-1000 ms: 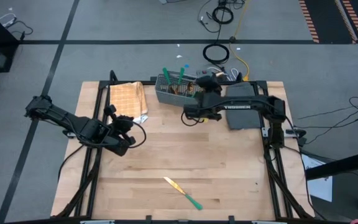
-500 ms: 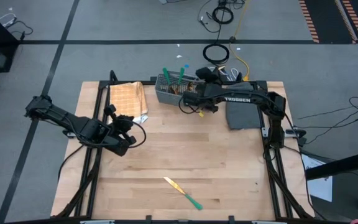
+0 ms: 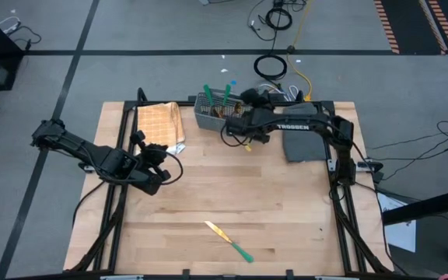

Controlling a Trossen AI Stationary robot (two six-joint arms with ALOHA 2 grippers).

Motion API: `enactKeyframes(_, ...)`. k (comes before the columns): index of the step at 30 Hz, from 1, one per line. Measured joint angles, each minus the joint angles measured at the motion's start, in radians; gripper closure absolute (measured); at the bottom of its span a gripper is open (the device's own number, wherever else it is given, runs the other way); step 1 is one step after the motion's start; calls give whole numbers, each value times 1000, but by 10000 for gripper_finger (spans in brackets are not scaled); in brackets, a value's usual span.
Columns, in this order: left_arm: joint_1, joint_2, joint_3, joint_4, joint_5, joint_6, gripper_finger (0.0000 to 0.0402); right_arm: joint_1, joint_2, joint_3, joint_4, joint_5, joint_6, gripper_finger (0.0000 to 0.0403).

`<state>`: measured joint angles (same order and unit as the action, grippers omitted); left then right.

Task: Sort silverware
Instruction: Put the spoon into the middle right section of the dish rack, then adjust the dish rack

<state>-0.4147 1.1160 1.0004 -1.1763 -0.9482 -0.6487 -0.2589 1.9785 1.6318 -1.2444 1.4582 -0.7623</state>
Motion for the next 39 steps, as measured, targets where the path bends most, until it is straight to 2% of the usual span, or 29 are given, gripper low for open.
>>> enactKeyframes(8,0,0,0,0,0,0,393,12,-1,0,29,5,-2,313)
enactKeyframes(11,0,0,0,1,0,0,393,16,-6,0,44,57,13,297)
enactKeyframes(16,0,0,0,1,0,0,393,35,-31,43,49,110,109,287)
enactKeyframes(21,0,0,0,1,0,0,393,112,-45,136,69,97,289,300)
enactKeyframes(22,0,0,0,1,0,0,393,137,-45,157,83,48,337,309)
enactKeyframes(23,0,0,0,2,0,0,393,161,-45,179,94,-52,403,321)
enactKeyframes(26,0,0,0,2,0,0,393,214,-46,238,136,-531,686,381)
enactKeyframes(27,0,0,0,4,0,0,393,222,-47,239,147,-655,745,391)
enactKeyframes(28,0,0,0,9,0,0,393,227,-47,233,147,-735,791,395)
enactKeyframes(33,0,0,0,20,0,0,393,207,-46,122,145,-863,883,402)
enactKeyframes(39,0,0,0,21,0,0,393,129,-44,-92,315,-1010,908,403)
